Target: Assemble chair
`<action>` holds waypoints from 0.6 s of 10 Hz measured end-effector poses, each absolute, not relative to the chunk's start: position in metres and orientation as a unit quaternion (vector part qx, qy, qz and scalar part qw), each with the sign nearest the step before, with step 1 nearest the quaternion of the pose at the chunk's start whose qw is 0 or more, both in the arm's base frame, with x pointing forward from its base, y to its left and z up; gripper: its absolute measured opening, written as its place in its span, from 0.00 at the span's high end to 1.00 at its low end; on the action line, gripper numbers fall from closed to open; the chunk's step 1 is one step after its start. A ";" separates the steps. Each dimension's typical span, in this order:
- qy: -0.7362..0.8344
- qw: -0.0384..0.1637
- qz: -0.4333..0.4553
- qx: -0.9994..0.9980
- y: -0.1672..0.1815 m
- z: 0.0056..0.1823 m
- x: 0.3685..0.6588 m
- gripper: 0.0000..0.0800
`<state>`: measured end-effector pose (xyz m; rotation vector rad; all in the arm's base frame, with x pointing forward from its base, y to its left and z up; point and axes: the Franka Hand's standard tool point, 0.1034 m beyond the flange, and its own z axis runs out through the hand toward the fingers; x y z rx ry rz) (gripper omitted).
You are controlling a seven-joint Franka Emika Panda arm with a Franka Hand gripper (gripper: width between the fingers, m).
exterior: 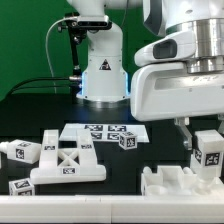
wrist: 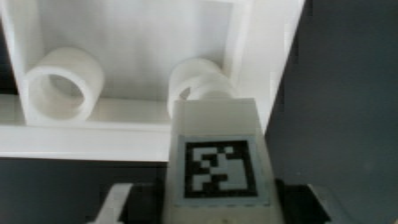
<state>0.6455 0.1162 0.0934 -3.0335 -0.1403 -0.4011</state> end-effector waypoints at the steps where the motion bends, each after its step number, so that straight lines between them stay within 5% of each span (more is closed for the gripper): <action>1: -0.045 0.039 -0.149 -0.987 0.121 0.093 0.649 0.64; 6: -0.046 0.036 -0.156 -0.986 0.109 0.093 0.653 0.64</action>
Offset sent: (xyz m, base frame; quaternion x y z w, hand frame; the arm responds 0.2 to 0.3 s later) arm 0.0019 -0.0130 -0.0057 -0.0002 0.0019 -0.0141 0.9999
